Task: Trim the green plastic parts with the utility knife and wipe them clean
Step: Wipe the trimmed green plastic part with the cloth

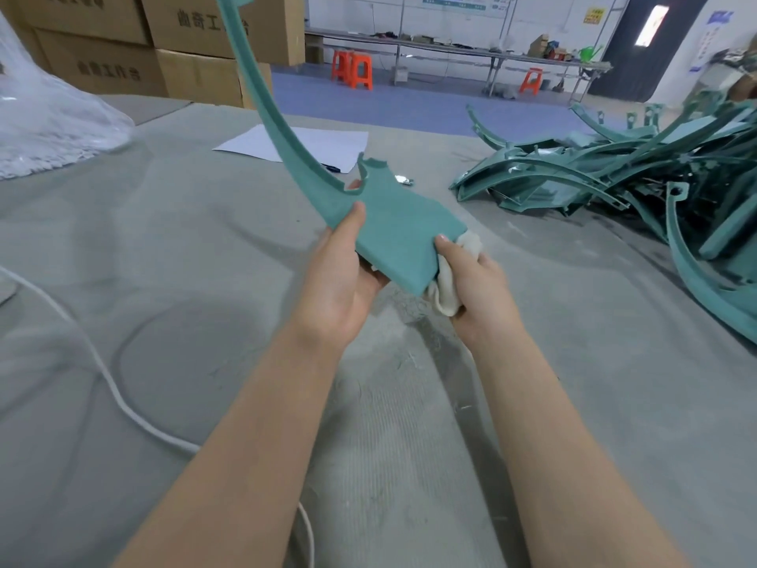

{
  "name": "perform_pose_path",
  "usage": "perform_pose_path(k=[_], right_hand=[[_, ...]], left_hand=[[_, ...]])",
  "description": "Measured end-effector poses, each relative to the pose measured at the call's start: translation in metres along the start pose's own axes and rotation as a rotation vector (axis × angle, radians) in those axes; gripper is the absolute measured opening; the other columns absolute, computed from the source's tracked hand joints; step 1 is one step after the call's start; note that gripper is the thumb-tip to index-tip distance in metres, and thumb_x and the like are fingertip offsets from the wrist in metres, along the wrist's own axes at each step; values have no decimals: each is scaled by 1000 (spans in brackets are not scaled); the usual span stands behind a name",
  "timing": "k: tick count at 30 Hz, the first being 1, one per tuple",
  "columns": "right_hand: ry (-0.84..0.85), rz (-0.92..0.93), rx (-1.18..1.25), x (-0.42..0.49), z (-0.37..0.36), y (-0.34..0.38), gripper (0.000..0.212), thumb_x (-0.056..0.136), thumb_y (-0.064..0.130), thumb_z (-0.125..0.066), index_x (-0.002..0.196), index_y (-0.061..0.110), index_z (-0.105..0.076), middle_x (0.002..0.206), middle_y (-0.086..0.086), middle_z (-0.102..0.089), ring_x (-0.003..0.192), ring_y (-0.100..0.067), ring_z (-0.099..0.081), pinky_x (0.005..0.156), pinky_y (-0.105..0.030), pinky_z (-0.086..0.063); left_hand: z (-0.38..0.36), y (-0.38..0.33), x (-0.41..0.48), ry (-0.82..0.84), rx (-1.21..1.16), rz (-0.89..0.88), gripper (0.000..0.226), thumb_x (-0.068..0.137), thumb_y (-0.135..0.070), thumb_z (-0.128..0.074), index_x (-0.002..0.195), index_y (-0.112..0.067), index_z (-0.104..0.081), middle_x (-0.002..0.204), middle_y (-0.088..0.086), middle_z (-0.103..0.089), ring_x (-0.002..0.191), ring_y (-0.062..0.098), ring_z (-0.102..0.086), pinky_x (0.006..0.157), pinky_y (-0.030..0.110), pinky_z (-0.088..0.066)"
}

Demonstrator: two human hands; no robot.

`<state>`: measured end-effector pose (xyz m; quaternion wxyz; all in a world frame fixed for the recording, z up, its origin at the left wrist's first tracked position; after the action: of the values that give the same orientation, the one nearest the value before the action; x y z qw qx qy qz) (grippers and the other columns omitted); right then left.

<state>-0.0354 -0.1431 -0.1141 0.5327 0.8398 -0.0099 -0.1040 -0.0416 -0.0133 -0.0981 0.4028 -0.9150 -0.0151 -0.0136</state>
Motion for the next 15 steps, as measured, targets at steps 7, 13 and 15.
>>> perform_pose_path(k=[7,13,15], right_hand=[[-18,37,62,4,1,0,7,95,11,-58,93,7,-63,86,-6,-72,70,-13,-71,56,-23,-55],[4,-5,-464,1,4,-5,30,97,35,-55,99,7,-67,92,-9,-71,73,-14,-67,57,-24,-49],[-2,137,-725,-2,3,3,28,94,36,-58,78,14,-63,77,-2,-68,65,-7,-64,60,-23,-50]], left_hand=[[-6,7,0,92,149,-48,37,93,7,-43,128,-4,-44,116,11,-63,103,20,-64,79,28,-55],[-10,9,-4,108,505,-189,30,89,-2,-53,109,-25,-54,104,-1,-67,100,16,-65,91,38,-53],[-9,2,-5,36,624,-302,24,95,-3,-50,103,-23,-59,101,-3,-68,99,15,-65,95,37,-51]])
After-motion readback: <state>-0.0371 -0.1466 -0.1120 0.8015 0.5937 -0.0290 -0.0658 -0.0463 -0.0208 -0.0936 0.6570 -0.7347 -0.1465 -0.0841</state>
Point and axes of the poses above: each hand's wrist, its own x-axis towards the middle knuckle, its own z-axis out of the back of the hand, y = z × x, the point moved 4 cm from there along x, towards the middle knuckle
